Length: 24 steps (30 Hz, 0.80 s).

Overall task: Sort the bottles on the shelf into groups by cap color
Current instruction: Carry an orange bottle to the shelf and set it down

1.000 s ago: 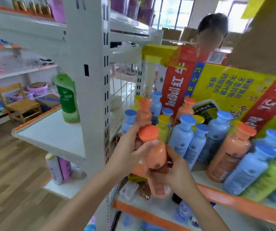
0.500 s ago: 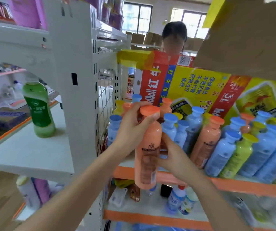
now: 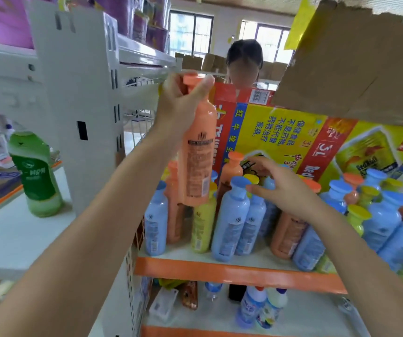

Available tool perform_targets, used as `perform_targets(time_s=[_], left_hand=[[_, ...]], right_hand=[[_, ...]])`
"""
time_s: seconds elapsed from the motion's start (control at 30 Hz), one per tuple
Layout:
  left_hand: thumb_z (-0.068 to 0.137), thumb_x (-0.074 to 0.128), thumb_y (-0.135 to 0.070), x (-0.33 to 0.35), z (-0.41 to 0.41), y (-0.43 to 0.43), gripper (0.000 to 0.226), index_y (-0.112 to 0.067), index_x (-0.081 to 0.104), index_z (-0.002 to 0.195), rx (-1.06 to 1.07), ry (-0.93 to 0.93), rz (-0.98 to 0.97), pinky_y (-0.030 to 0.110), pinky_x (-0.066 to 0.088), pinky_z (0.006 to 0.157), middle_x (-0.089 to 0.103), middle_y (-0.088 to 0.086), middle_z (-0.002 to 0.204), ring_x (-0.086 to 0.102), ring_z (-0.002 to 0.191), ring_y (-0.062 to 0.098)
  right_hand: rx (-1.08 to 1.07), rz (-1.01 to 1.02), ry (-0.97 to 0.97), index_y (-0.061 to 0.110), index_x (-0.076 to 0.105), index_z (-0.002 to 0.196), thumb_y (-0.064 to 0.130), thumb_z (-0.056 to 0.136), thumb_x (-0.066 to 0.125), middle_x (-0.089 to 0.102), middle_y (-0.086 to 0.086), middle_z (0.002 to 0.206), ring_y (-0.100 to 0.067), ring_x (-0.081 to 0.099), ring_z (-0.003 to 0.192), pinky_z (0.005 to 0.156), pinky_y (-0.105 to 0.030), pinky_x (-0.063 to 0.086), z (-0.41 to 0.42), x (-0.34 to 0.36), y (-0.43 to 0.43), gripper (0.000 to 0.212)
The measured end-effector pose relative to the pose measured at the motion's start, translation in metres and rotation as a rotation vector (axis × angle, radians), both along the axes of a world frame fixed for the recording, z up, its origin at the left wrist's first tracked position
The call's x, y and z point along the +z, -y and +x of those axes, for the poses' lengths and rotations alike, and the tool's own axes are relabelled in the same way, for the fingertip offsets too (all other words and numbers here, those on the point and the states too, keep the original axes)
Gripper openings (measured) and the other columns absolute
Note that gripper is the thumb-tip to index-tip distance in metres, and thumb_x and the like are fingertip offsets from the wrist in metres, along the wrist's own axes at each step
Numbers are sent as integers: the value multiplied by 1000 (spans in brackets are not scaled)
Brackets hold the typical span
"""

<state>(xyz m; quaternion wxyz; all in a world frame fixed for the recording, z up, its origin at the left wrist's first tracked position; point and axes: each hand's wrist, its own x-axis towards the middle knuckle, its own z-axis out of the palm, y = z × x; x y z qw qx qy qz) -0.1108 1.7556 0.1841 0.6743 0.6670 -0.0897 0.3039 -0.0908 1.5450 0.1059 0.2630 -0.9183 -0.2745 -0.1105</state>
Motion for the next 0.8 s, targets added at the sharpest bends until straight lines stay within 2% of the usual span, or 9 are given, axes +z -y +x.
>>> perform_targets(time_s=[0.1,0.23,0.27,0.4,0.53,0.67,0.73,0.8], left_hand=[[85,64,-24,15,26,-5,39,-3,50,115,6,50,-84,35,53,85,60,7,102,60,87,15],[85,65,-22,34,63,-2,30,-6,49,105,117,108,-176,23,51,63,57,0,85,58,67,5],[85,65,-24,39,72,0,29,-9,48,103,143,111,-188,23,50,64,57,-1,86,57,67,5],[83,65,-30,52,106,7,30,-16,49,103,229,121,-182,34,53,84,61,2,102,60,86,13],[83,64,-33,60,137,5,30,-17,48,103,329,136,-146,33,51,85,60,3,108,60,90,14],[85,63,-28,49,162,-2,30,-16,49,109,380,110,-125,25,48,78,60,-4,98,58,86,9],[85,64,-27,40,172,-9,31,-14,50,110,409,92,-120,30,49,82,59,-7,91,59,85,11],[85,64,-23,33,176,-14,28,-12,51,107,418,93,-127,30,53,79,59,-6,85,59,75,13]], right_hand=[[-7,-45,28,26,36,138,31,83,65,53,1,125,-14,50,115,93,-30,41,30,9,-2,62],[17,-91,43,24,37,139,28,84,66,50,-5,134,-20,56,110,92,-35,45,70,23,-9,63],[29,-105,45,25,37,139,30,84,66,49,-5,135,-20,55,113,93,-35,44,80,25,-11,62],[81,-155,46,24,37,140,30,84,65,47,-5,139,-20,45,126,98,-31,37,121,34,-17,62],[139,-275,62,23,33,142,33,85,63,40,-3,145,-19,41,130,102,-29,34,155,38,-23,65],[187,-405,112,23,30,143,37,87,61,37,-3,147,-20,39,132,104,-32,36,180,40,-33,66],[220,-439,123,24,31,142,37,87,60,38,-3,147,-21,39,132,104,-31,36,189,39,-38,64],[263,-487,105,23,31,142,38,88,59,36,-3,148,-21,38,133,105,-31,34,196,35,-42,63]])
